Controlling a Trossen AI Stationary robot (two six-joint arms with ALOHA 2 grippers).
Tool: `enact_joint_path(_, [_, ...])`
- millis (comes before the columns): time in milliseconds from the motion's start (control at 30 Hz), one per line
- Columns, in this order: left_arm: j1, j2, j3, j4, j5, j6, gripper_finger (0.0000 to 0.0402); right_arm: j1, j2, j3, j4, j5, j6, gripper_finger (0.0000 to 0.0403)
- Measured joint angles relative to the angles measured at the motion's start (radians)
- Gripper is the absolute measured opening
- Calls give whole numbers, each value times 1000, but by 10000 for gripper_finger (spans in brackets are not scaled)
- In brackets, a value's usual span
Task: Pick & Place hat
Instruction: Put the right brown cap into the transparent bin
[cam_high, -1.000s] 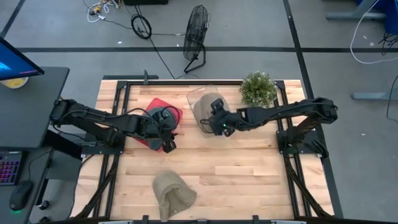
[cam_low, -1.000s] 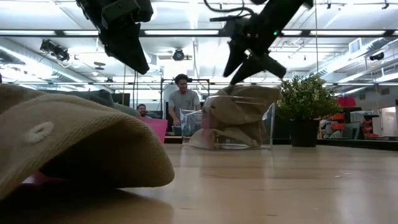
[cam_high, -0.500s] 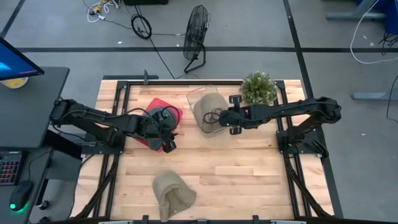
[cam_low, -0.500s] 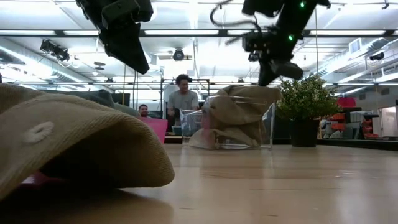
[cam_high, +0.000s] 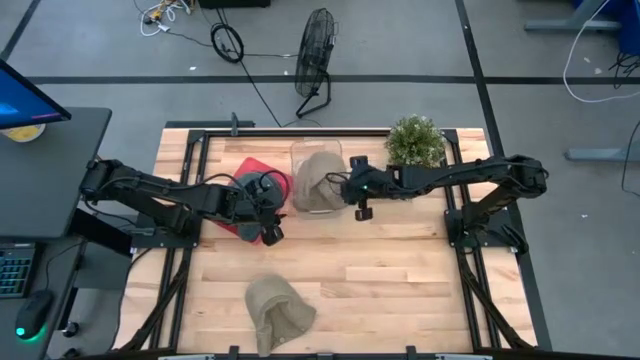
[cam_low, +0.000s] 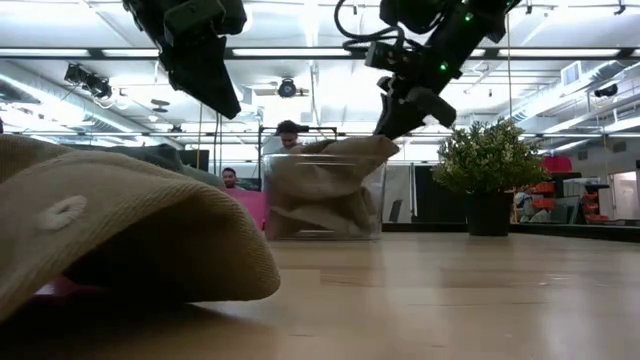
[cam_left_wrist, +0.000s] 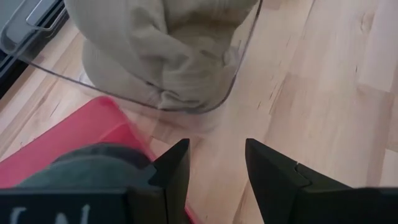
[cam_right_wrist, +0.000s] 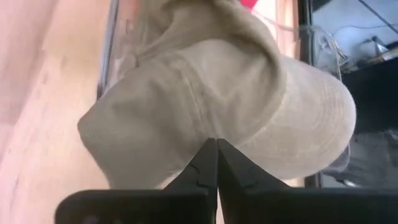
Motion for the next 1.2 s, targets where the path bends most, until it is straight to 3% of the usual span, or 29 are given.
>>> enact_joint_path(167, [0,0,0,20,0,1,160,-32,17,-1,3,-31,-1,1])
enact_joint_path(333, [9,0,0,62,-1,52,160,-65,96,0,150,-118,-45,1])
enact_joint_path(600, [9,0,0,65,0,60,160,-91,205,6,209,-129,-108,1])
enact_joint_path(800, [13,0,0,82,0,24,160,-92,180,8,204,-125,-119,1])
enact_joint_path(1033, [46,22,1,361,1,24,158,-89,128,37,242,-125,-111,2])
enact_joint_path(1200, [113,91,2,485,1,78,135,-76,130,41,234,-101,-155,3])
